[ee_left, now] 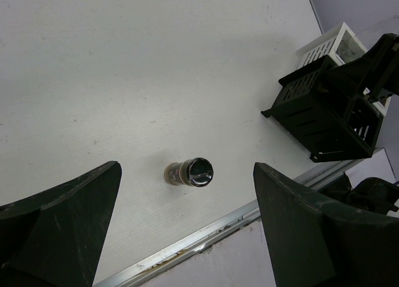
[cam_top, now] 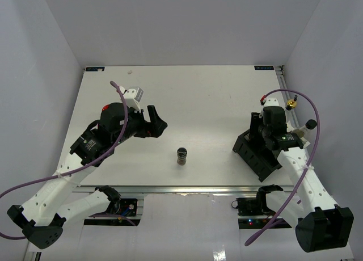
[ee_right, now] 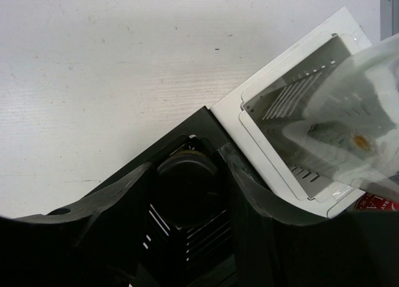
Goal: Organize the condiment bottles
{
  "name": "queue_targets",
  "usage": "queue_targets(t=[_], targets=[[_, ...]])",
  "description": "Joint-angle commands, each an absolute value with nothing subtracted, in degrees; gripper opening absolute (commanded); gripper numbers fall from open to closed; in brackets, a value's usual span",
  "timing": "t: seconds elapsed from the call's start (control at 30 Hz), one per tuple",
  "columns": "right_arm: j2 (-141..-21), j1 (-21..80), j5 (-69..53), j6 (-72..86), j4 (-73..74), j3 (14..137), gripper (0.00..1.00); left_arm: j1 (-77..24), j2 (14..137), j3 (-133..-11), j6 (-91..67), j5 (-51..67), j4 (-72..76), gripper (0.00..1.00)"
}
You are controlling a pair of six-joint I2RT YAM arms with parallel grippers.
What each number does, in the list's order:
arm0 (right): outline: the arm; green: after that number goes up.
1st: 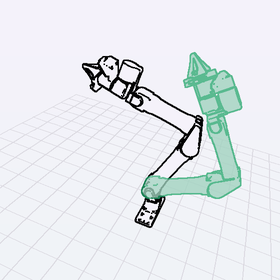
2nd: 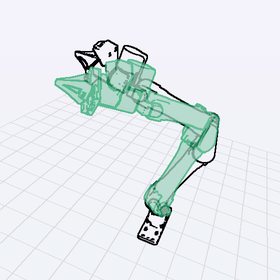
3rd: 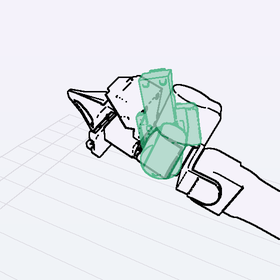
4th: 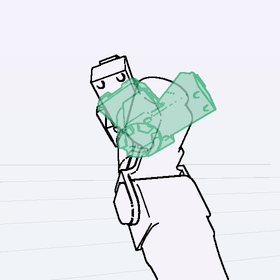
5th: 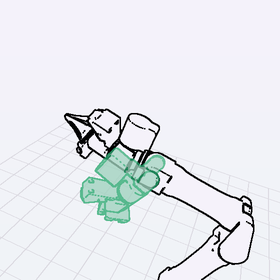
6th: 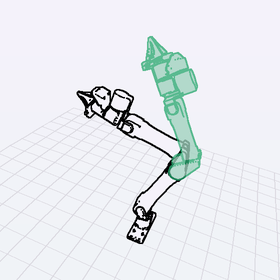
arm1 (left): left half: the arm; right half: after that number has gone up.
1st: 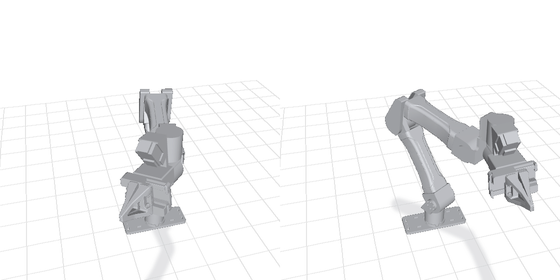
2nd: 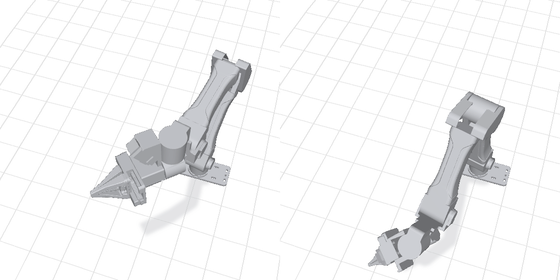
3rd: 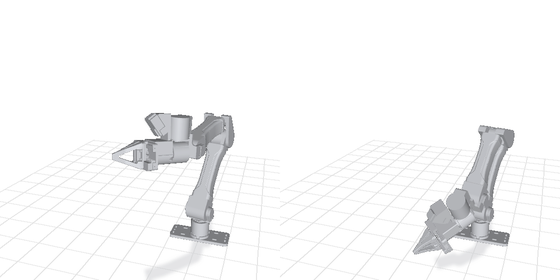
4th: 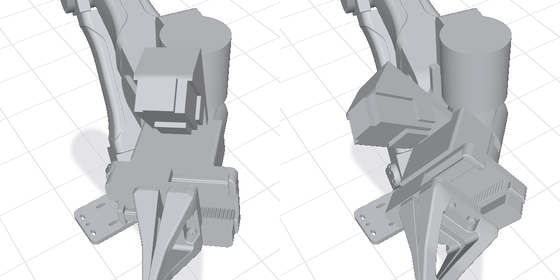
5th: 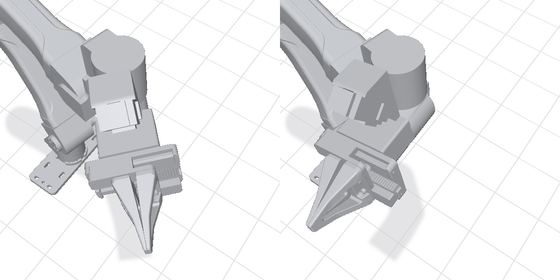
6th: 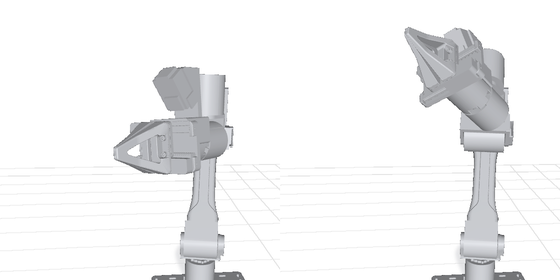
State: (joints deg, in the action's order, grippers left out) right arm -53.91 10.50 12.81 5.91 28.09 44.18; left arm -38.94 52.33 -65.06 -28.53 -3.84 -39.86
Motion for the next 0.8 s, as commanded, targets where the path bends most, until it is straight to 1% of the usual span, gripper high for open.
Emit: queue_targets(t=[0.0,0.17,0.33,0.53,0.63,0.73,0.77], targets=[[-53.9,10.1,14.2,6.0,25.1,43.7,0.58,-38.7,51.2,-65.5,-28.7,-3.7,-39.3,0.98],[-54.3,10.1,14.3,5.8,25.7,44.6,0.6,-38.7,51.5,-66.2,-28.6,-3.7,-39.6,0.98],[-54.5,10.2,13.6,5.5,28.1,48.2,0.59,-38.7,52.1,-67.1,-28.4,-3.8,-39.9,0.98],[-53.9,10.8,5.9,4.8,34.1,56.9,0.58,-38.7,52.8,-68.1,-28.6,-3.7,-39.6,0.98],[-53.8,14.1,0.9,4.5,35.9,60.4,0.58,-38.7,53.5,-68.4,-28.6,-4.5,-39.6,0.98],[-53.8,18.0,-2.4,5.1,36.3,62.1,0.62,-38.7,53.9,-69.1,-28.9,-5.6,-39.8,0.98],[-54.0,20.9,-3.5,5.7,35.7,62.8,0.63,-38.7,53.7,-69.3,-29.3,-6.1,-39.8,0.98]])
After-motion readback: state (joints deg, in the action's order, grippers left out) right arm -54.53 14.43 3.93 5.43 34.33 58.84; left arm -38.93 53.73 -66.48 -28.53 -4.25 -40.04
